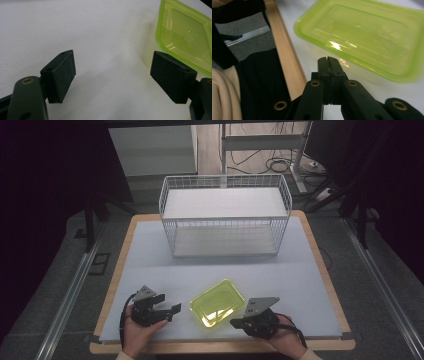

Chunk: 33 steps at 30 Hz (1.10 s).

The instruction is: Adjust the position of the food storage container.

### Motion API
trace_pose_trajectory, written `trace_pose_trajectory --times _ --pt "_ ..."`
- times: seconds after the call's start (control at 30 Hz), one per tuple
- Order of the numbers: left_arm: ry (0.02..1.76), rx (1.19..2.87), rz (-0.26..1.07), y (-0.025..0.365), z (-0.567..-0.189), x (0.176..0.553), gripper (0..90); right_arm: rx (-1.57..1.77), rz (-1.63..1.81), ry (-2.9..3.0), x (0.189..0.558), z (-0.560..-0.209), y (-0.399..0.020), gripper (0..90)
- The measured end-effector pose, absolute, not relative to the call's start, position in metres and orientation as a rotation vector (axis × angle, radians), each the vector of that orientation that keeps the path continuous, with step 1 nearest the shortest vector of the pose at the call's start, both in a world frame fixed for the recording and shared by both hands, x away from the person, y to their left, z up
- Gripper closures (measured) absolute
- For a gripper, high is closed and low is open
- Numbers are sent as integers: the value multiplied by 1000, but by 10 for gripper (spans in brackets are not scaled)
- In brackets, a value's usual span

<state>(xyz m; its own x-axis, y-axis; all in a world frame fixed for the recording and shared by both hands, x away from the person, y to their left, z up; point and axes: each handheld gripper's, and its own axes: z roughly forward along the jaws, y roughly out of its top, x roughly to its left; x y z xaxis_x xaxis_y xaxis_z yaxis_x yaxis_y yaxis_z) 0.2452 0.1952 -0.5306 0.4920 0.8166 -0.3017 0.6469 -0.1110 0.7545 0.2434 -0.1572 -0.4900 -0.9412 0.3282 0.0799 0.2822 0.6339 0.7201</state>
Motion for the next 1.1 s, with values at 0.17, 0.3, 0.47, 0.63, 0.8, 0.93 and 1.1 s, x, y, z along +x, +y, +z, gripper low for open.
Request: trace_pose_trajectory --times 0.17,0.3,0.47,0.63,0.8,0.93,1.1 --pt "1223 1838 233 195 -531 245 203 459 1198 2837 236 -492 -137 896" --pt "1225 1839 234 194 -531 245 203 431 1190 2874 233 -494 -127 897" --pt "1226 1839 233 194 -531 246 203 400 1158 2907 232 -500 -115 897" --pt "1226 1840 234 195 -531 246 204 388 1154 2910 234 -501 -107 897" --pt "1226 1838 234 195 -531 246 204 387 1143 2914 235 -502 -102 897" --pt "1228 1841 235 195 -531 246 206 388 1144 2910 236 -503 -97 897" --pt "1231 1837 236 197 -531 246 207 433 1143 2897 237 -503 -92 897"
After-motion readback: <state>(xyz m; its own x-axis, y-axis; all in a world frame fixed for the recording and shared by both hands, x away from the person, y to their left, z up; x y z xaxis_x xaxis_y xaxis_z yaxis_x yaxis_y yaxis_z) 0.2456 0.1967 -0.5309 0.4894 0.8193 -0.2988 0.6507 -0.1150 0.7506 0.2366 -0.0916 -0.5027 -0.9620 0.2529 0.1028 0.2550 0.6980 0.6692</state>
